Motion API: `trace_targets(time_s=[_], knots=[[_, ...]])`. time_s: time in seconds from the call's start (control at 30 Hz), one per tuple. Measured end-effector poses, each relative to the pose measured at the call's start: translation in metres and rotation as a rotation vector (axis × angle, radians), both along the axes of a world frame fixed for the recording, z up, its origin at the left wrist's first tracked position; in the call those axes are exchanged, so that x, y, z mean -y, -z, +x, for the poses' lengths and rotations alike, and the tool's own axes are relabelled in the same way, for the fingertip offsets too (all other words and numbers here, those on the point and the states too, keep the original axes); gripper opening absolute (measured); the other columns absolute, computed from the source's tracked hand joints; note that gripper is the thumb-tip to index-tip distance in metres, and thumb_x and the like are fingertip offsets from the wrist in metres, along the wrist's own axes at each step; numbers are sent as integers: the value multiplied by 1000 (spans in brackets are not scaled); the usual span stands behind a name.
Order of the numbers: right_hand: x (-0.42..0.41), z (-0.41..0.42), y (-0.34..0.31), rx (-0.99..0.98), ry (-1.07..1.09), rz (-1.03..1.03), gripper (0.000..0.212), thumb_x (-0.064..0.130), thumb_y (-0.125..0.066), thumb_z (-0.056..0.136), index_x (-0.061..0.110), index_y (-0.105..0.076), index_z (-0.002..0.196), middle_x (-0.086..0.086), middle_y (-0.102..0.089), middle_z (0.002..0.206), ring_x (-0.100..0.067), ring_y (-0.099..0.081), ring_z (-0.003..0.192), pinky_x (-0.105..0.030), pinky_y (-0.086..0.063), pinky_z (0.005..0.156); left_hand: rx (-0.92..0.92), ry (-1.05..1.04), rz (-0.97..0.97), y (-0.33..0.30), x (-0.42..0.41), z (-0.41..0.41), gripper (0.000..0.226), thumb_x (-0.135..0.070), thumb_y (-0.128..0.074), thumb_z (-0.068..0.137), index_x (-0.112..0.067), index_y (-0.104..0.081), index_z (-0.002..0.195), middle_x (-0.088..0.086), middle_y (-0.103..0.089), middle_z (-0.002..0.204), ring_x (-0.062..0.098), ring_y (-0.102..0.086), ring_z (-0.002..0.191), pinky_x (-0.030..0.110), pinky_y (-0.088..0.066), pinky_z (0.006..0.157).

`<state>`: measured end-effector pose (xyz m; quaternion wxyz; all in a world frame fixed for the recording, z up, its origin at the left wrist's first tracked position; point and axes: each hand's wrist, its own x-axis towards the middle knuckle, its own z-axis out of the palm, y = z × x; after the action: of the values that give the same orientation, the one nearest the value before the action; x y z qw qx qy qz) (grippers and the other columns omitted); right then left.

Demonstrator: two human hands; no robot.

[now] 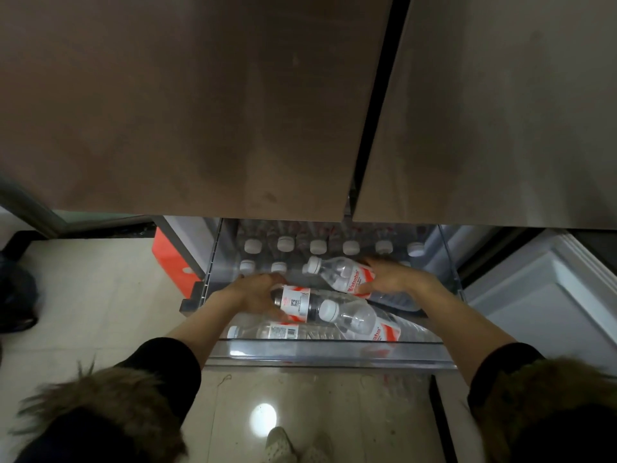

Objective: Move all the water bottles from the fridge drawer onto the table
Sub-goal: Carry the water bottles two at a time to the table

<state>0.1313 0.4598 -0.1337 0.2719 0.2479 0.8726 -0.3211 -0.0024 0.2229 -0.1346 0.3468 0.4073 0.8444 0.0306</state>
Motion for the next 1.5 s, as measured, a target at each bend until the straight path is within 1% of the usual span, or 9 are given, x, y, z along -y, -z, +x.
trace_targets(time_s=[0.2,0.33,0.5,0.8,0.93,1.03,1.27,1.37,1.5], knots=[[1,3,2,-37,-1,45,42,36,-74,74,20,-51,105,-2,-60,105,-19,-57,96,-31,-46,87,22,-59,113,-11,5,2,65,-48,-76,66,-19,-52,119,0,-63,115,16,-59,98,34,-50,88],[5,13,-4,-129,-23,202,64,42,-74,72,20,-45,124,-5,-55,122,-24,-54,109,-40,-45,95,-42,-152,184,-22,9,6,71,-52,-73,68,-20,-48,125,3,-60,117,21,-56,104,32,-47,87],[13,27,-10,-217,44,196,74,37,-75,73,20,-37,135,-4,-48,137,-25,-49,121,-35,-41,97,45,-326,320,-39,21,0,58,-41,-76,71,-16,-56,119,3,-60,119,18,-55,104,27,-45,88],[21,40,-23,-369,181,133,64,30,-78,70,15,-43,122,-2,-57,116,-24,-56,108,-32,-46,83,24,-440,661,-85,22,15,30,-27,-77,72,-11,-66,94,4,-69,90,19,-66,82,34,-53,75],[26,45,-36,-455,168,141,64,34,-77,70,16,-43,121,1,-55,110,-22,-57,105,-30,-45,81,-86,-383,752,-90,20,21,24,-19,-73,77,-9,-66,98,5,-68,97,17,-63,85,28,-51,74],[27,48,-40,-464,156,151,67,36,-77,71,18,-41,125,-2,-55,122,-21,-55,111,-28,-43,84,-24,-447,820,-82,19,24,29,-21,-69,81,-14,-61,108,3,-61,111,16,-58,98,28,-49,84],[32,57,-39,-437,138,173,71,40,-77,70,22,-39,127,-1,-53,128,-23,-53,116,-41,-46,96,174,-410,770,-59,1,45,48,-34,-50,92,-18,-38,135,-3,-50,127,12,-48,118,27,-38,97],[33,57,-39,-440,150,163,72,38,-77,71,21,-39,129,-2,-51,131,-24,-50,118,-42,-44,99,256,-417,740,-55,0,41,53,-29,-59,88,-21,-34,133,-3,-51,125,14,-51,117,28,-41,96],[35,57,-40,-443,155,162,71,37,-78,70,23,-39,127,0,-51,130,-23,-50,119,-44,-45,99,324,-409,675,-46,7,35,77,-20,-78,72,-24,-31,132,0,-52,127,17,-51,117,43,-43,103]])
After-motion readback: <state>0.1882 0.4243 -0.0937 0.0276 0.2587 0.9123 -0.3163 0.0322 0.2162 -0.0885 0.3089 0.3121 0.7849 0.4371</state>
